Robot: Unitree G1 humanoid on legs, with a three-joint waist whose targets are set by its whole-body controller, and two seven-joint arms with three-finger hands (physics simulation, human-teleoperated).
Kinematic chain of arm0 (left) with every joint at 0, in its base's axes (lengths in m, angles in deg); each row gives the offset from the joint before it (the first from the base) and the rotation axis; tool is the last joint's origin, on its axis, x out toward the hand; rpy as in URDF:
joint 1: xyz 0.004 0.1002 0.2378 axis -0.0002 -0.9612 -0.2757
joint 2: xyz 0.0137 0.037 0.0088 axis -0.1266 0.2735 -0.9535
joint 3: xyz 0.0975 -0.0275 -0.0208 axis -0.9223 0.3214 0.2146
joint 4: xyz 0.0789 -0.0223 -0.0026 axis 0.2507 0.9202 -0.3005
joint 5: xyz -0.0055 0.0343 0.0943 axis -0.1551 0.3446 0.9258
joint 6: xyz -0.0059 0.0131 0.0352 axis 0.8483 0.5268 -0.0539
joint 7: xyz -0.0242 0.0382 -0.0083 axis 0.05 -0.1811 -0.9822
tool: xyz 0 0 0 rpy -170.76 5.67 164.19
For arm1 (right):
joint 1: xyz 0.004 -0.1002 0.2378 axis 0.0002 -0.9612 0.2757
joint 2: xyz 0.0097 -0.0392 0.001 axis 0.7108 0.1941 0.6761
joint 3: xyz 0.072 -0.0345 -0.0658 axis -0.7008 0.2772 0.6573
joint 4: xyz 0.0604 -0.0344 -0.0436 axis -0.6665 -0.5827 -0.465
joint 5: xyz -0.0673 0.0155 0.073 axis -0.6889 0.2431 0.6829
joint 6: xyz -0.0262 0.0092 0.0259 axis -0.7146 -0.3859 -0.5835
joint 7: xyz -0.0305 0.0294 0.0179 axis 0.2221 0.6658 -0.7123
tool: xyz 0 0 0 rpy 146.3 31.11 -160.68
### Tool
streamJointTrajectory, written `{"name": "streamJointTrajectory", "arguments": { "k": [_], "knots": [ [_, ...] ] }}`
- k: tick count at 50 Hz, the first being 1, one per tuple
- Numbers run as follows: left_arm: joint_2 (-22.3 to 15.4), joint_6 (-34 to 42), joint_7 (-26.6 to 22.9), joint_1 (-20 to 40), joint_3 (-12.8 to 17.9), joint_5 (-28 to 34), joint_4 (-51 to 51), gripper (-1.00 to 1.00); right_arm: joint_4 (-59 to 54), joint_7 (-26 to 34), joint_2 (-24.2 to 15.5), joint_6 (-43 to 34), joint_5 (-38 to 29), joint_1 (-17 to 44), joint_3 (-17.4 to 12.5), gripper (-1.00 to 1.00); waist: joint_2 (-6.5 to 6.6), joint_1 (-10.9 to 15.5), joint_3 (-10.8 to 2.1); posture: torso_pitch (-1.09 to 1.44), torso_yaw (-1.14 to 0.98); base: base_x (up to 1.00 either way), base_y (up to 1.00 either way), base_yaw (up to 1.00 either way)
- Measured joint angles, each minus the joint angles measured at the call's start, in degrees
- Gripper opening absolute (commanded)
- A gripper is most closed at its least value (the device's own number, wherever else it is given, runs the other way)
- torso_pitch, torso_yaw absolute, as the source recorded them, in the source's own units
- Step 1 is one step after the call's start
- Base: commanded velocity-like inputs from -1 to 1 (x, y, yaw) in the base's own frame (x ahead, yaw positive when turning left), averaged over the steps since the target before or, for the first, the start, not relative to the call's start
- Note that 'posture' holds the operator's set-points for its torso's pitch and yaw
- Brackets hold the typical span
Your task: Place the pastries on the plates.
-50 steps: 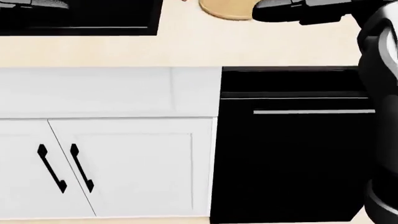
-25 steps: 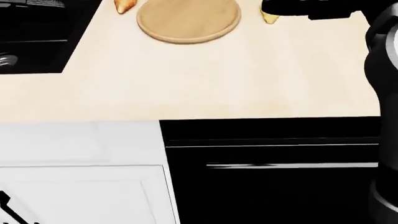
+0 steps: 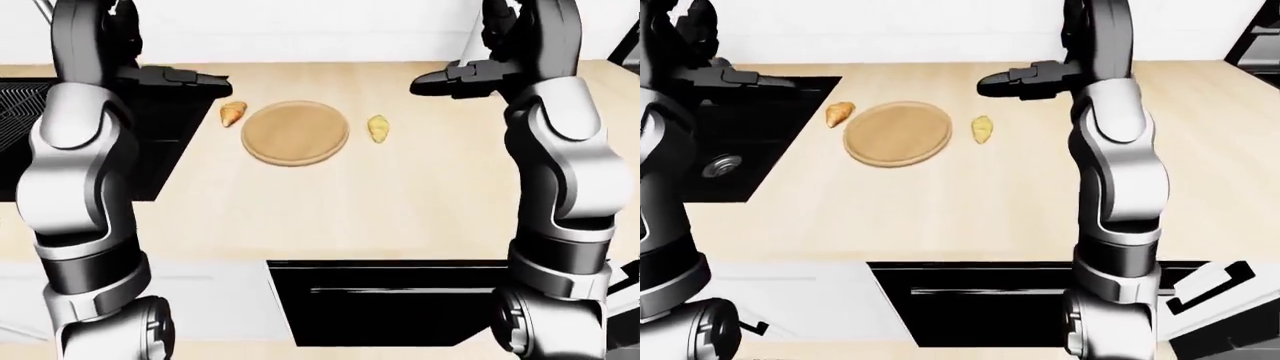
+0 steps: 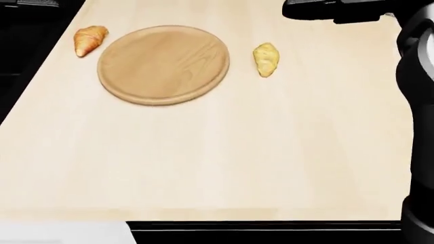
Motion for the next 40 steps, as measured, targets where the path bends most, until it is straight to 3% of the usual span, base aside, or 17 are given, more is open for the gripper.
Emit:
{"name": "streamJointTrajectory", "arguments": {
  "k": [3, 10, 13, 15, 17, 25, 30, 32, 40],
  "knots": [
    [0.2, 0.4, 0.2, -0.7, 0.2, 0.2, 1.0, 1.0, -0.6, 0.9, 0.2, -0.4, -0.4, -0.1, 1.0, 1.0, -0.82, 0.6, -1.09, 0.0, 0.0, 0.0, 0.24, 0.0],
    [0.4, 0.1, -0.4, 0.5, -1.4, 0.0, 0.9, 1.0, 0.0, 1.1, -0.3, -0.3, -1.2, 0.0, -1.1, 1.0, -0.31, 0.4, -2.42, 0.0, 0.0, 0.0, 0.26, 0.0],
    [0.2, -0.3, -0.5, 0.8, -1.0, 0.4, 1.0, 1.0, -0.1, 1.0, -0.1, 0.1, -1.3, 0.6, -0.8, 1.0, 2.24, 0.5, -2.18, 0.0, 0.0, 0.0, 0.27, 0.0],
    [0.0, -0.2, -0.4, 0.2, -0.3, 0.7, 1.1, 1.0, 0.3, 1.2, 0.6, 0.5, -1.1, 0.2, 0.1, 1.0, 1.78, 1.3, -1.39, 0.0, 0.0, 0.0, 0.26, 0.0],
    [0.0, 0.3, -0.2, -0.5, 0.3, 1.0, 1.8, 1.0, -0.3, 1.6, 0.8, 0.2, -0.8, -0.2, 1.3, 1.0, 2.24, 1.6, -1.22, 0.0, 0.0, 0.0, 0.27, 0.0],
    [0.3, 0.0, -0.5, -0.5, -0.2, 1.0, 0.8, 1.0, 1.0, 1.5, 0.3, -0.3, -1.0, -0.4, -0.3, 1.0, -1.19, 0.6, -1.42, 0.0, 0.0, 0.0, 0.27, 0.0],
    [0.4, -0.4, -0.4, -0.4, -0.1, 1.0, 0.2, 1.0, 1.5, 0.9, 0.6, -0.1, -0.5, -0.2, -0.8, 1.0, -3.56, 1.9, -0.94, 0.0, 0.0, 0.0, 0.05, 0.0],
    [0.8, -0.6, -0.4, -1.5, -0.3, 1.0, 0.2, 1.0, 1.3, 0.4, 0.6, -0.2, -0.1, -0.8, -0.7, 1.0, -2.89, 2.0, -0.42, 0.0, 0.0, 0.0, 0.0, 0.0],
    [0.9, 0.1, -0.5, -2.4, -0.3, 0.8, 0.6, 1.0, 0.8, -0.1, 0.4, -1.5, 0.3, -1.4, -0.2, 1.0, -1.45, 1.5, -0.56, 0.0, 0.0, 0.0, 0.0, 0.0]
  ]
}}
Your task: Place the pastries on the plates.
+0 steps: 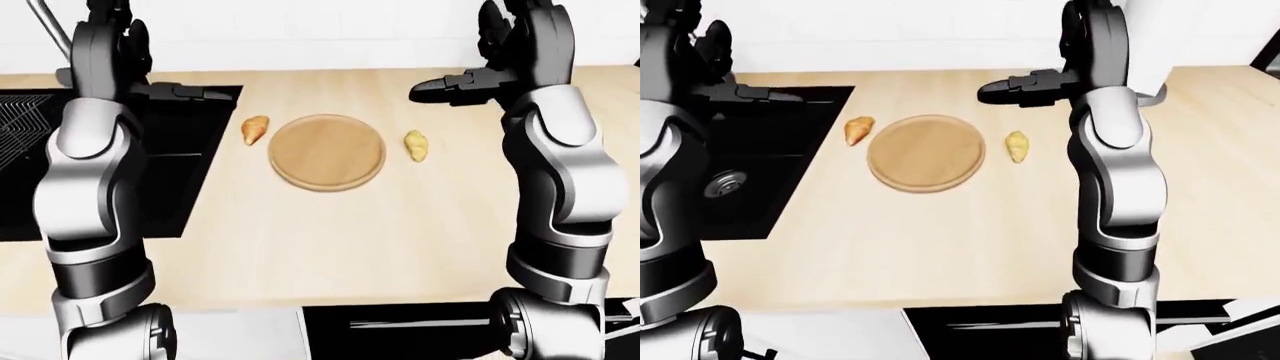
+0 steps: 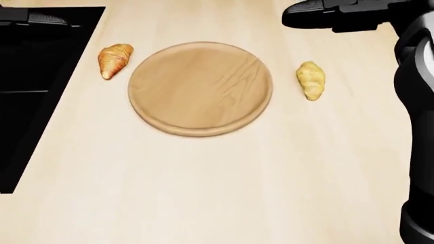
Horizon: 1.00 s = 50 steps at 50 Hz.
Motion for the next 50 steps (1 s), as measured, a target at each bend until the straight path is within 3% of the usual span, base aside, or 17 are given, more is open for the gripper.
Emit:
{"name": "streamJointTrajectory", "arguments": {
  "k": [10, 16, 17, 19, 21, 22, 24, 28, 35, 47, 50],
  "knots": [
    [-0.1, 0.2, -0.1, 0.3, -0.1, 0.0, 0.0, 1.0, 0.2, 1.1, 0.2, 0.2, -1.1, 0.3, 0.3, 1.0, 0.57, -0.8, -0.36, 0.0, 0.0, 0.0, 0.06, 0.0],
    [0.0, -0.2, -0.3, 1.6, -0.7, 0.2, 0.4, 1.0, 1.0, 1.2, 0.0, 0.0, -1.3, 0.5, -0.4, 1.0, -1.83, -0.6, -1.52, 0.0, 0.0, 0.0, 0.34, 0.0],
    [0.0, -0.3, -0.3, 2.0, -0.7, 0.4, 0.4, 1.0, 1.2, 1.2, -0.2, 0.2, -1.2, 0.6, -0.5, 1.0, -1.4, -0.6, -1.55, 0.0, 0.0, 0.0, 0.0, 0.0],
    [-0.1, -0.9, -0.3, 2.8, -0.8, 0.6, -0.2, 1.0, 1.5, 1.0, -0.1, 0.7, -0.9, 0.8, -1.1, 1.0, 0.23, -1.5, -0.33, 0.0, 0.0, 0.0, 0.0, 0.0],
    [0.1, -1.3, -0.4, 2.7, -0.8, 0.7, -0.7, 1.0, 1.2, 0.6, -0.2, 0.9, -0.6, 1.0, -1.3, 1.0, 2.78, -2.3, -0.01, 0.0, 0.0, 0.0, 0.0, 0.0],
    [-0.1, -1.4, -0.5, 2.4, -0.6, 0.7, -0.7, 1.0, 1.2, 0.4, 0.0, 0.9, -0.5, 0.8, -1.0, 1.0, 2.63, -2.1, -0.06, 0.0, 0.0, 0.0, 0.0, 0.0],
    [0.0, -0.9, -0.4, 1.2, 0.0, 0.9, 0.0, 1.0, 0.2, 0.3, 0.0, 0.4, -0.6, 0.4, 0.4, 1.0, 0.87, -1.0, 1.08, 0.0, 0.0, 0.0, 0.0, 0.0],
    [0.5, 0.7, 0.1, 0.5, 0.4, 0.8, 1.5, 1.0, -4.1, 1.2, -1.2, -2.6, -2.6, 2.2, 2.3, 1.0, -1.9, -0.5, 1.18, 0.0, 0.0, 0.0, 0.0, 0.0],
    [0.7, 0.0, 0.4, 0.4, 0.0, -0.4, 0.4, 1.0, -12.4, 3.8, -4.8, -6.3, -10.5, 10.4, 2.5, 1.0, -0.48, -0.3, 0.24, 0.0, 0.0, 0.0, 0.0, 0.0],
    [0.9, -0.2, 0.6, 0.4, -0.3, -0.8, 1.8, 1.0, -31.4, 10.0, -9.0, -7.9, -22.7, 18.6, 2.0, 1.0, -0.1, -0.3, -0.14, 0.0, 0.0, 0.0, 0.0, 0.0],
    [0.8, -0.4, 0.6, 0.9, -0.4, -0.8, 2.4, 1.0, -38.1, 11.1, -10.2, -7.1, -25.1, 20.8, 3.2, 1.0, 0.19, -0.4, -0.2, 0.0, 0.0, 0.0, 0.0, 0.0]
  ]
}}
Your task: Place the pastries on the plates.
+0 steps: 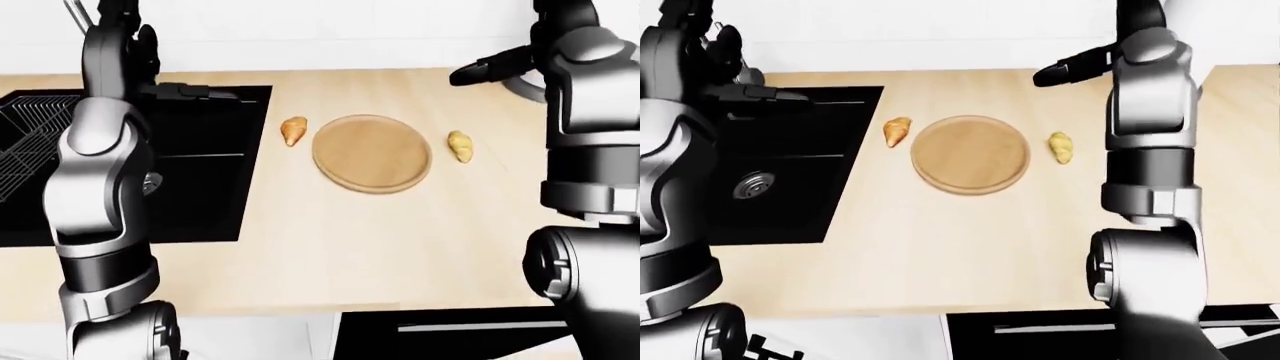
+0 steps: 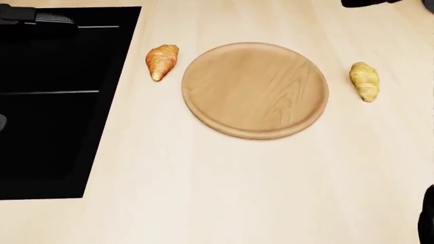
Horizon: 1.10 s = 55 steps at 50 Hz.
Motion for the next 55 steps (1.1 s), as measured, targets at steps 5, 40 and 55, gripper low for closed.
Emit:
{"name": "streamJointTrajectory", "arguments": {
  "k": [5, 40, 55],
  "knots": [
    [0.2, -0.6, 0.0, 0.2, -0.4, 0.1, 0.2, 1.0, -10.9, 4.0, -0.7, 3.1, -5.1, 3.8, 2.2, 1.0, 0.5, -0.2, -0.27, 0.0, 0.0, 0.0, 0.0, 0.0],
    [1.4, -2.1, 0.0, -1.7, -0.4, 0.4, -0.3, 1.0, -46.0, 6.1, 6.6, 11.9, -25.2, 11.3, 4.9, 1.0, 1.12, -0.6, -0.27, 0.0, 0.0, 0.0, 0.0, 0.0],
    [1.1, -2.2, 0.1, -2.2, -0.2, 0.1, -0.3, 1.0, -49.5, -4.8, 7.5, 13.3, -22.9, 6.7, 2.4, 1.0, 1.28, -0.4, -0.55, 0.0, 0.0, 0.0, 0.0, 0.0]
  ]
}}
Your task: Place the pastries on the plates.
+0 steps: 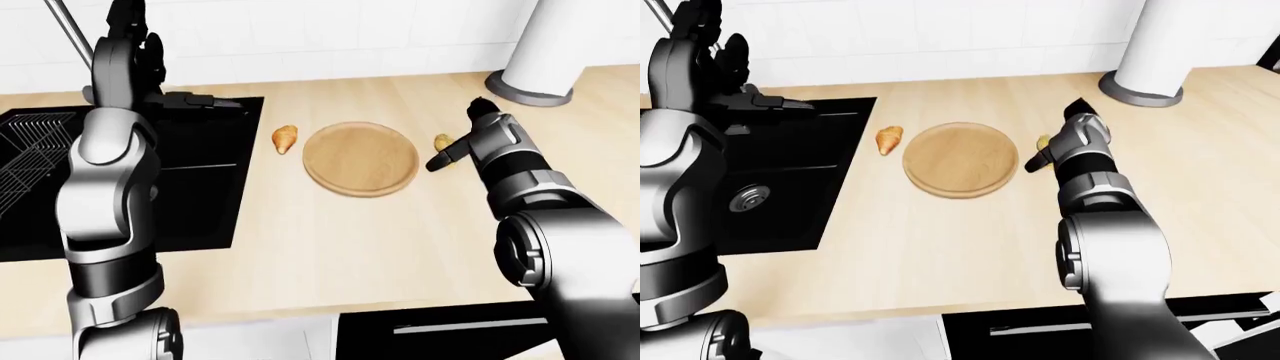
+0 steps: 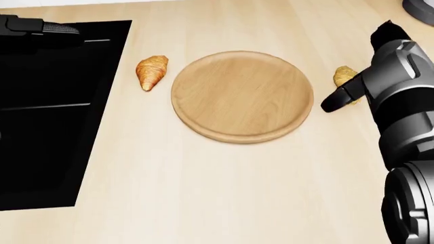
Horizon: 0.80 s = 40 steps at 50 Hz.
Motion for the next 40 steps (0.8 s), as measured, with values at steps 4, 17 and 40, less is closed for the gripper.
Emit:
{"name": "streamJointTrajectory", "arguments": {
  "k": [4, 17, 40],
  "knots": [
    [-0.1, 0.2, 0.0, -0.4, 0.1, 0.0, -0.4, 1.0, -0.4, -3.3, 0.1, 0.3, 2.2, -0.2, -1.1, 1.0, -0.08, 0.0, -0.15, 0.0, 0.0, 0.0, 0.0, 0.0],
    [-0.1, 0.0, 0.0, -1.1, 0.4, 0.0, -0.6, 1.0, -1.0, -10.8, 0.6, 5.3, 6.8, -1.3, -1.4, 1.0, -0.41, 0.0, -0.48, 0.0, 0.0, 0.0, 0.0, 0.0],
    [-0.3, -0.2, -0.1, -2.1, 0.8, 0.1, -1.1, 1.0, -0.1, -12.2, 1.0, 7.2, 7.3, -1.6, -0.8, 0.01, -0.79, 0.2, -0.85, 0.0, 0.0, 0.0, 0.0, 0.0]
  ]
}}
